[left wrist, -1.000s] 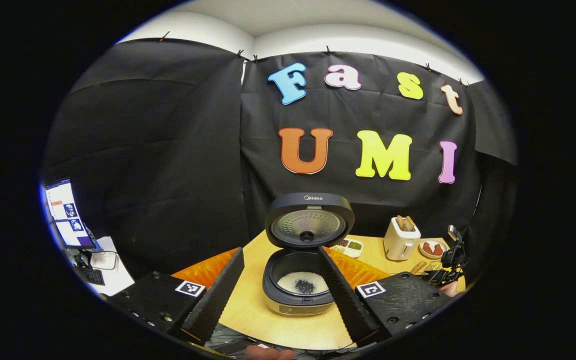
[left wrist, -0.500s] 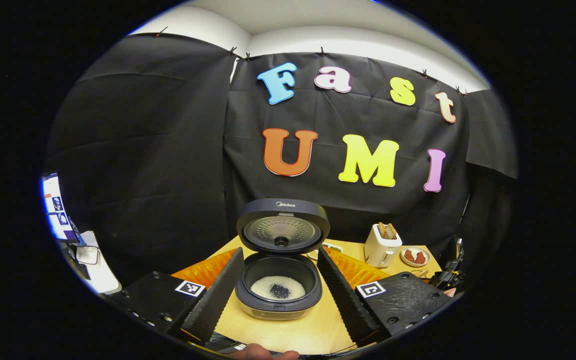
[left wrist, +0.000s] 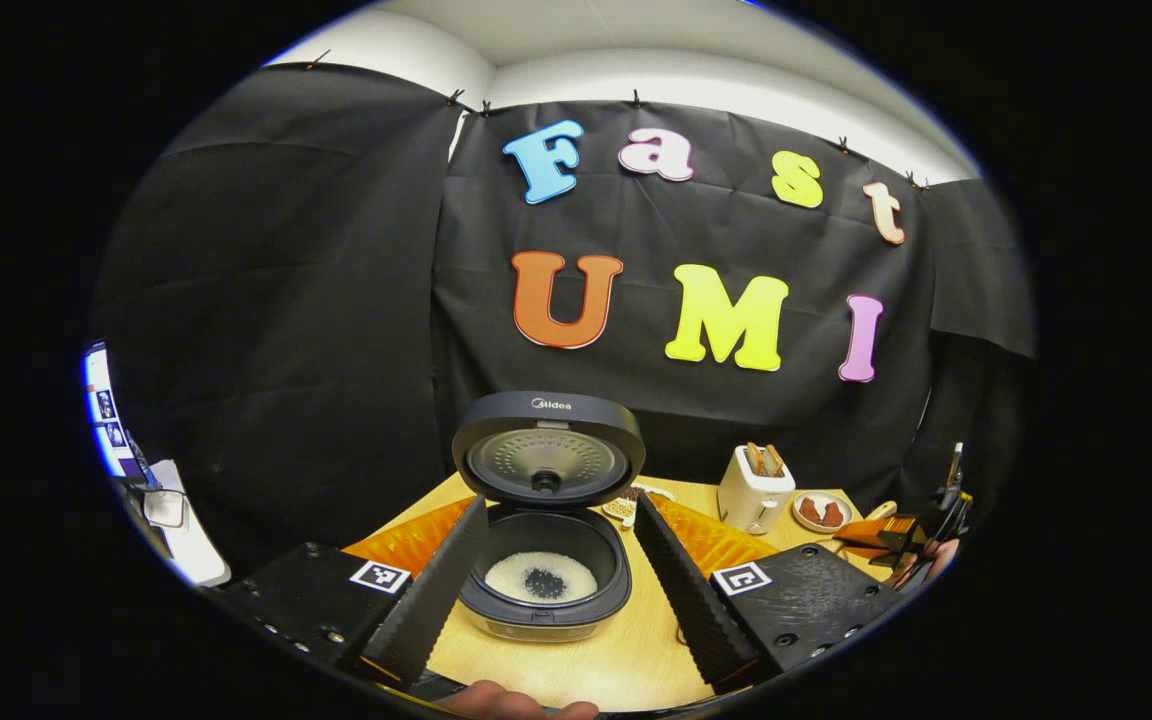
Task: Close the left gripper, press the button to open the rice cooker; take a wooden spoon from the chopstick holder with the right hand, scoop a spoonful of rice and pour it into the rice cooker, then put the wooden spoon back into the chopstick holder.
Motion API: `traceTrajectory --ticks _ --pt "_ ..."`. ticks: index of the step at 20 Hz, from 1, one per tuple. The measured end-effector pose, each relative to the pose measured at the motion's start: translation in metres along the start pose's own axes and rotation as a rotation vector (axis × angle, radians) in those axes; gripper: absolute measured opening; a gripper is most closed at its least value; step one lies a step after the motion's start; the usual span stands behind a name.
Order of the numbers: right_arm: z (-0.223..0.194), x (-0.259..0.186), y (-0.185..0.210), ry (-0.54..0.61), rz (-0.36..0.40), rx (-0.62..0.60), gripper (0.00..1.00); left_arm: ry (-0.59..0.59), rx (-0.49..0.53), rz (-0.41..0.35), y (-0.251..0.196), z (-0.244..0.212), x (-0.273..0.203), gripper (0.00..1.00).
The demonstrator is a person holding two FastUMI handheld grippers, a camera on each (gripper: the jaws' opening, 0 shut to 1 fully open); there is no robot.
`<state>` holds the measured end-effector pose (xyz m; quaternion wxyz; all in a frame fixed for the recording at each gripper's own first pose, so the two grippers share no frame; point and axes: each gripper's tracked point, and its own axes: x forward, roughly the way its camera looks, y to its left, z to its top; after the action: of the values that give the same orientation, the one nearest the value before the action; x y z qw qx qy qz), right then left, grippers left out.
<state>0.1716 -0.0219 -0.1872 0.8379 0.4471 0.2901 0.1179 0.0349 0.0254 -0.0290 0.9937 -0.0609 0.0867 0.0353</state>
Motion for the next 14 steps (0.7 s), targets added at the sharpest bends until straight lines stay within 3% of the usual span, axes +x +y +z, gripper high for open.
traceTrajectory --ticks 3,9,14 --pt "-0.017 0.017 0.044 0.051 0.055 0.001 0.10 -0.011 0.004 0.024 0.014 -0.001 -0.006 0.95" --pt "-0.080 0.069 0.139 0.171 0.176 -0.113 0.12 -0.002 0.018 0.078 0.054 -0.009 -0.029 0.95" --pt "-0.130 0.114 0.170 0.235 0.152 -0.245 0.10 -0.005 0.044 0.157 0.088 -0.018 -0.051 0.95"
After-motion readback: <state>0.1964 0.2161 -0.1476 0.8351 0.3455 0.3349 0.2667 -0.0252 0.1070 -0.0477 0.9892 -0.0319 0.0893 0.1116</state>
